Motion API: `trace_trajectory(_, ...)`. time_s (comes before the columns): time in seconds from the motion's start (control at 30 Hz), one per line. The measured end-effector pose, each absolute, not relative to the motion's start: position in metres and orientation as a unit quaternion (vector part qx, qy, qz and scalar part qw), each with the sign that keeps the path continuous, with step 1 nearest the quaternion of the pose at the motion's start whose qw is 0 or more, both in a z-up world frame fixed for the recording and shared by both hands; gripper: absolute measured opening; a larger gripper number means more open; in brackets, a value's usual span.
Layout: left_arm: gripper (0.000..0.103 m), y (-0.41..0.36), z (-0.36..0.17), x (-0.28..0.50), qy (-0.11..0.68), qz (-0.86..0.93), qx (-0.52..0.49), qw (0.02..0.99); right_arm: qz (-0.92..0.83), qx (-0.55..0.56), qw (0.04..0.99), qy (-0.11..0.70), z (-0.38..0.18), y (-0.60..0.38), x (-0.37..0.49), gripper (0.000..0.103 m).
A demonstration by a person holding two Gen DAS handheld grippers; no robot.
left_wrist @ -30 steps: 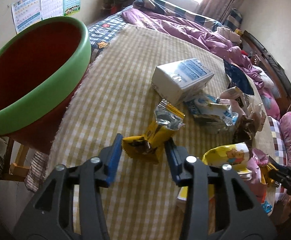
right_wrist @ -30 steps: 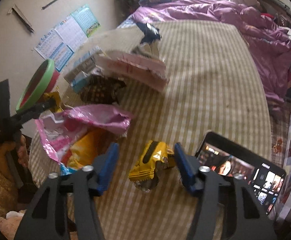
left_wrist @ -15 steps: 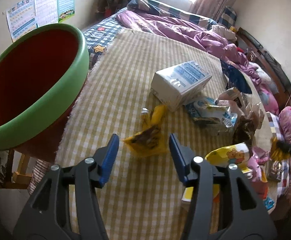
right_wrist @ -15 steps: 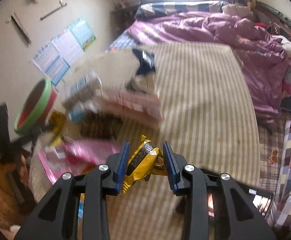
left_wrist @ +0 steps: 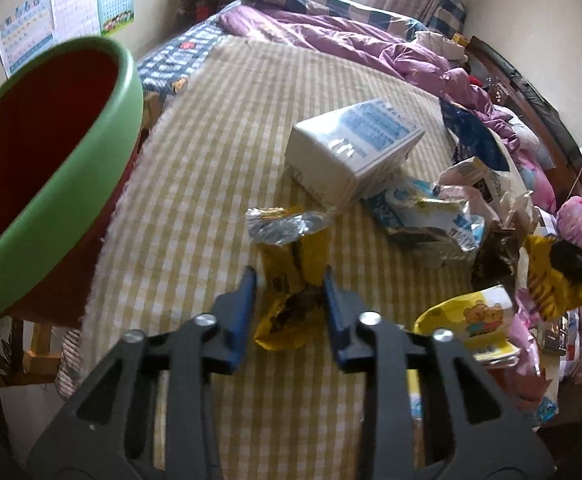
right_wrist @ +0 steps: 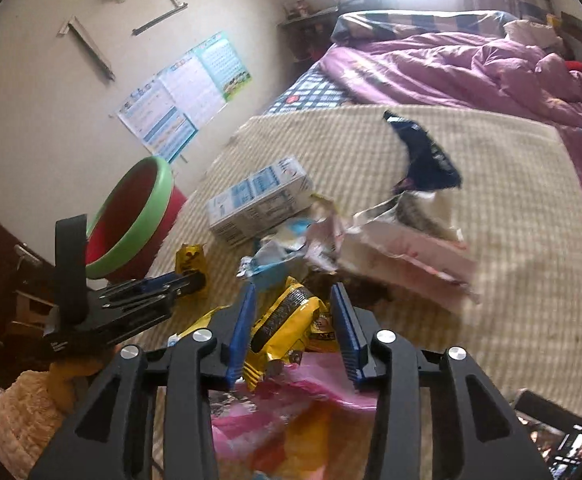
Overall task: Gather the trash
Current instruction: 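Grasp the gold snack packet with the left gripper while the right gripper grasps the yellow packet, then move both packets over the bucket and open both grippers to drop them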
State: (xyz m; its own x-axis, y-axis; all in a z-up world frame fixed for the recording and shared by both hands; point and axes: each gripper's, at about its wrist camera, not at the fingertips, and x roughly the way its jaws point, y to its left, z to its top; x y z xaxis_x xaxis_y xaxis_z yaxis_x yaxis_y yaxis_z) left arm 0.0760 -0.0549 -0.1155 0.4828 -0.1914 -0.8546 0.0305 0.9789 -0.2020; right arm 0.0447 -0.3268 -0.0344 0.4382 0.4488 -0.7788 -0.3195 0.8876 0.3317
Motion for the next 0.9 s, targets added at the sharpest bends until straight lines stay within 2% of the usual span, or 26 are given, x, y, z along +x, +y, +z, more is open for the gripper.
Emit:
trace_trajectory(0.07, 0.026, -0.054, -0.114, 0.073, 0.501, -0.065, -0.079, 0.859, 0.228, 0.068, 0.844, 0.481, -0.036, -0.325, 0.044, 0.046)
trace_trajectory(0.13, 0.025, -0.054, -0.111, 0.07, 0.496, -0.064, -0.076, 0.863, 0.227, 0.075, 0.845, 0.478, -0.034, -0.329, 0.043, 0.061)
trace_trajectory(0.27, 0.025, -0.049, -0.101, 0.064, 0.481, -0.053, -0.088, 0.871, 0.217, 0.078, 0.852, 0.471, -0.029, -0.338, 0.04, 0.065)
trace_trajectory(0.5, 0.025, -0.045, -0.084, 0.061, 0.463, -0.055, -0.099, 0.879, 0.192, 0.086, 0.847, 0.488, -0.04, -0.352, 0.04, 0.065)
trace_trajectory(0.57, 0.025, -0.045, -0.081, 0.06, 0.46, -0.057, -0.101, 0.88, 0.198, 0.084, 0.844, 0.491, -0.041, -0.348, 0.038, 0.061)
trace_trajectory(0.67, 0.025, -0.046, -0.079, 0.062, 0.456, -0.057, -0.104, 0.882, 0.209, 0.077, 0.838, 0.498, -0.043, -0.342, 0.038, 0.047)
trace_trajectory(0.8, 0.025, -0.04, -0.07, 0.058, 0.451, -0.052, -0.12, 0.883, 0.207, 0.076, 0.842, 0.492, -0.037, -0.337, 0.037, 0.02)
trace_trajectory(0.9, 0.025, -0.031, -0.06, 0.052, 0.437, -0.049, -0.127, 0.889, 0.208, 0.076, 0.853, 0.472, -0.022, -0.333, 0.038, 0.018)
